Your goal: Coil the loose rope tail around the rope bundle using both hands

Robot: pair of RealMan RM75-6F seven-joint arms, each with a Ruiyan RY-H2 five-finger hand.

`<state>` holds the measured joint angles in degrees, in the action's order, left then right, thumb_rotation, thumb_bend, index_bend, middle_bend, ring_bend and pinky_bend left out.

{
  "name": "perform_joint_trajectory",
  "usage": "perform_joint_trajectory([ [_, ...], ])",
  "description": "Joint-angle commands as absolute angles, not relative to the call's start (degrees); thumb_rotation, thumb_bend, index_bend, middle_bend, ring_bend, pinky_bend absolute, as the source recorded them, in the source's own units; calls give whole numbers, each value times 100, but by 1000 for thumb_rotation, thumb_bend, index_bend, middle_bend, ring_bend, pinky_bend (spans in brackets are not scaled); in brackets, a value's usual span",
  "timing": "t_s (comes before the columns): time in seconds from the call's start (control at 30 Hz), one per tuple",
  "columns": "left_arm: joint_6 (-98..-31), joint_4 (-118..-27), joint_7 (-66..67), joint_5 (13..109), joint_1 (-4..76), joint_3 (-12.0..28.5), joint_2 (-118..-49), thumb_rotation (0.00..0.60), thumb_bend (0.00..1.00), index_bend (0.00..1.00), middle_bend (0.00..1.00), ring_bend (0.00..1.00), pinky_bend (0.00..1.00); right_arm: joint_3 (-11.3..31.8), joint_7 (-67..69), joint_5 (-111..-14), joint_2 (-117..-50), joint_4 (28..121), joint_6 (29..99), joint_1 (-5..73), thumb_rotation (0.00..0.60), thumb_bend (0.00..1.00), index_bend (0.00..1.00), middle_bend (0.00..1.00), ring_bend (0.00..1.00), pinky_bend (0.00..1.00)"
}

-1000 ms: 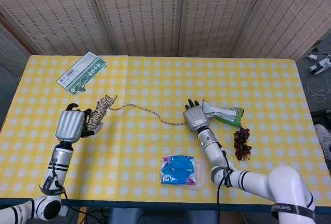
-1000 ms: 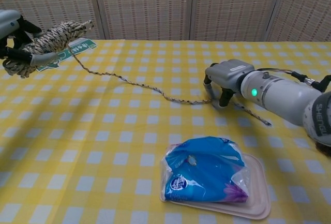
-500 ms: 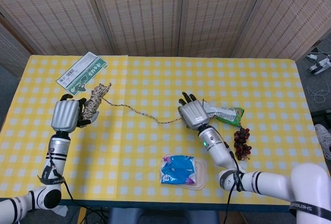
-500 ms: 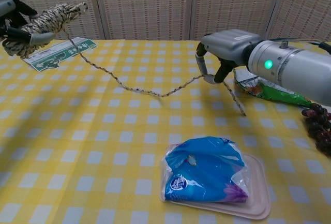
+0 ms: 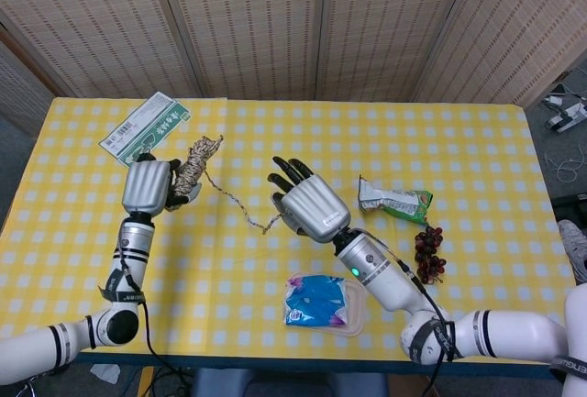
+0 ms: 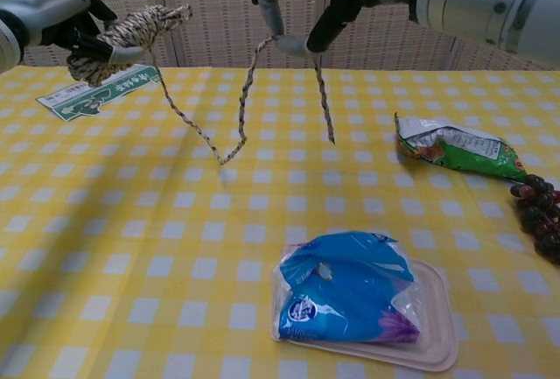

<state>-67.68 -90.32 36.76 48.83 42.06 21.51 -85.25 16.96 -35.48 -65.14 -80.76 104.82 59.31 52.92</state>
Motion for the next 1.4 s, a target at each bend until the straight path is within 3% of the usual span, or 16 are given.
perform_joint_trajectory([
  [0.03, -6765, -9009, 3746, 4831, 4313, 2059, -8692, 348, 279, 742, 819, 658, 253, 1899, -3451, -6545, -8024, 10562, 5975, 5429, 600, 365, 572, 246, 52, 136],
  [0.3, -6891, -9160, 3610, 5291, 4431, 1783, -9019, 351, 279, 741, 819, 657, 253, 2347, -3416, -6121, -8172, 10324, 5870, 5886, 600, 365, 572, 246, 54, 136],
  [0.63, -7058, -9255, 2811, 6552, 4435, 1441, -9292, 325, 279, 742, 819, 650, 253, 2555, -3562, -5330, -8394, 9692, 5775, 6359, 600, 365, 572, 246, 56, 136],
  [1.0, -7672, -8745, 1346, 8320, 4294, 1062, -9487, 291, 279, 740, 819, 643, 253, 2446, -3518, -4790, -8486, 9043, 5749, 6519, 600, 365, 572, 246, 56, 136],
  [1.4, -8308, -8296, 251, 8957, 4053, 1119, -9386, 293, 279, 738, 819, 643, 253, 2136, -2936, -4726, -8571, 8470, 5649, 6272, 600, 365, 572, 246, 58, 136],
])
